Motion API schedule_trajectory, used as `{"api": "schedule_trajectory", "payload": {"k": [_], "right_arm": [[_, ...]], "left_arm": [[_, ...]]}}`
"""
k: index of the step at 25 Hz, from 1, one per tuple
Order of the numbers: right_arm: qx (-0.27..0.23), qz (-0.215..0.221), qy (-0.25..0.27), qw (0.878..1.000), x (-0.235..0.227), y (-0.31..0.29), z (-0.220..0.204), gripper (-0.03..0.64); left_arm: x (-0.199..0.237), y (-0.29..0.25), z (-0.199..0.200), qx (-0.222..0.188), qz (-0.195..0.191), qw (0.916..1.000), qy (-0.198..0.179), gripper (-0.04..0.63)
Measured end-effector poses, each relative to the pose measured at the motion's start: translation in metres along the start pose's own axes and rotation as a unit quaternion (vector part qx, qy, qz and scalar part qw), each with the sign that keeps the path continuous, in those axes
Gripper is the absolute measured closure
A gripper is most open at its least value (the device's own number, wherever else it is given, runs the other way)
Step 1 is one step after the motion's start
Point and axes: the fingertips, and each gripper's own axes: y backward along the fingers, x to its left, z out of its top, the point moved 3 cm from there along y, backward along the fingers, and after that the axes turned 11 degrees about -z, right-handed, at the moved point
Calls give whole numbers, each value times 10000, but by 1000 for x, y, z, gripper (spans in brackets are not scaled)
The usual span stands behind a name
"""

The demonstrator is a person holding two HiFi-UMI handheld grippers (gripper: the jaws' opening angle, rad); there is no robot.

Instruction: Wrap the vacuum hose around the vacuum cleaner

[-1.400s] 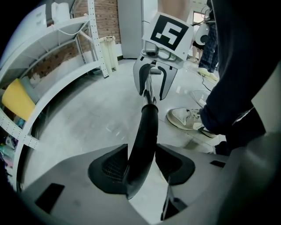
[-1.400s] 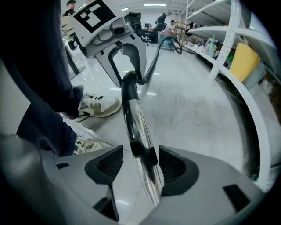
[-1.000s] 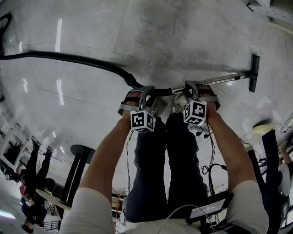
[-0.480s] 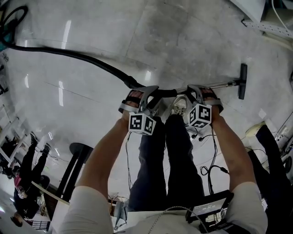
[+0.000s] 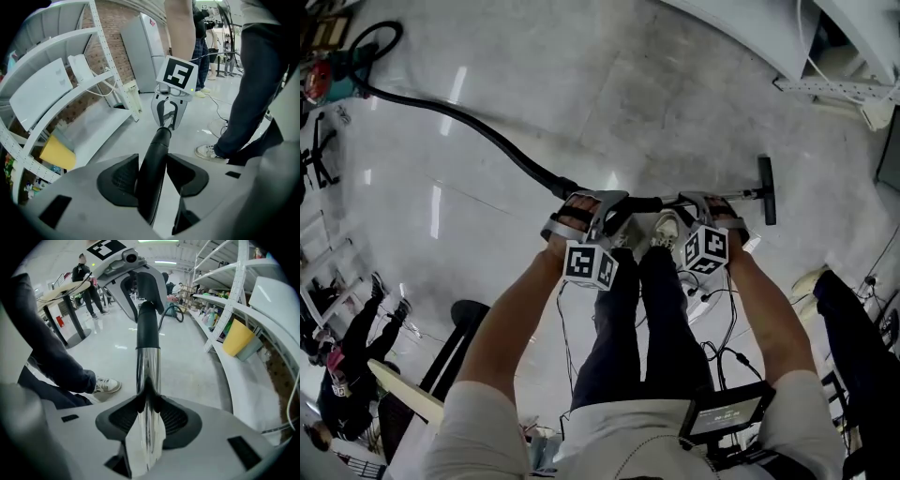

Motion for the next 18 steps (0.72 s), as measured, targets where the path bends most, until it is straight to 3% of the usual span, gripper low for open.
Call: {"api": "schedule_trajectory", "payload": {"k": [8, 18], "right_arm": [[-244, -58, -196, 9995, -21, 67, 43, 466], [-527, -145, -235, 9982, -52, 151, 105, 466]], "left_arm": [[18, 78, 45, 326, -272, 9991, -23, 414], [38, 181, 95, 792, -247, 9965, -24, 416]]}}
